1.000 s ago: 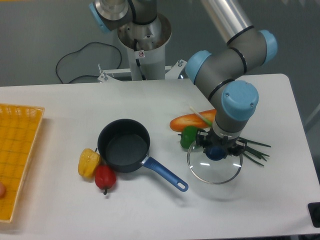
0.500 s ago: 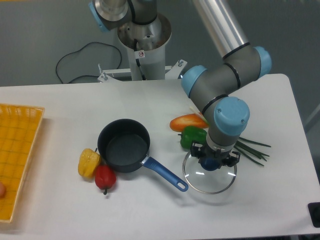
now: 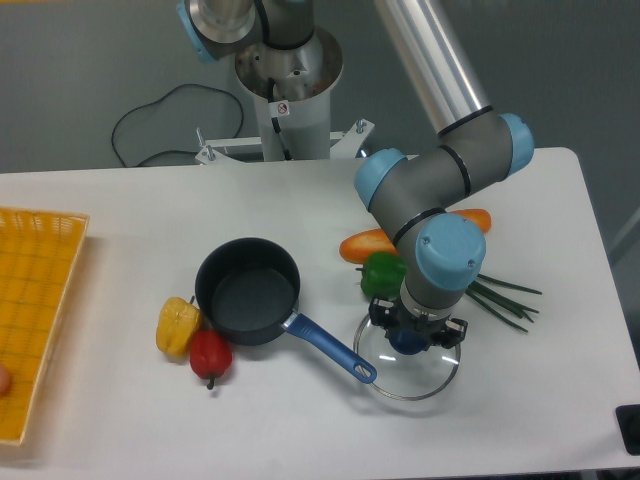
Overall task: Place the lid on the table
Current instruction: 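Lower the glass lid onto the table beside the saucepan handle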
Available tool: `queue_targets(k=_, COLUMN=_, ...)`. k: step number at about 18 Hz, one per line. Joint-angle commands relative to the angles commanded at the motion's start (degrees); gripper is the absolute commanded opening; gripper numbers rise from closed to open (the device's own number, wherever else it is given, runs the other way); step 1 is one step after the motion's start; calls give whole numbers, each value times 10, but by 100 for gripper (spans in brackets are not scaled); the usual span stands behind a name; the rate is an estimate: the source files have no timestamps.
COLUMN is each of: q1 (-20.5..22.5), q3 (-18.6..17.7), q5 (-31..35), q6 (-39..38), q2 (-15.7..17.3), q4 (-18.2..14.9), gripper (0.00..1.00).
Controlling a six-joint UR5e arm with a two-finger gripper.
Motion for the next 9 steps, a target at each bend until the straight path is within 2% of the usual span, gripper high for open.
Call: queue_targets(k=9, q1=-6, q3=1, q5=0, q6=0, q2=-10, q4=1, gripper=52)
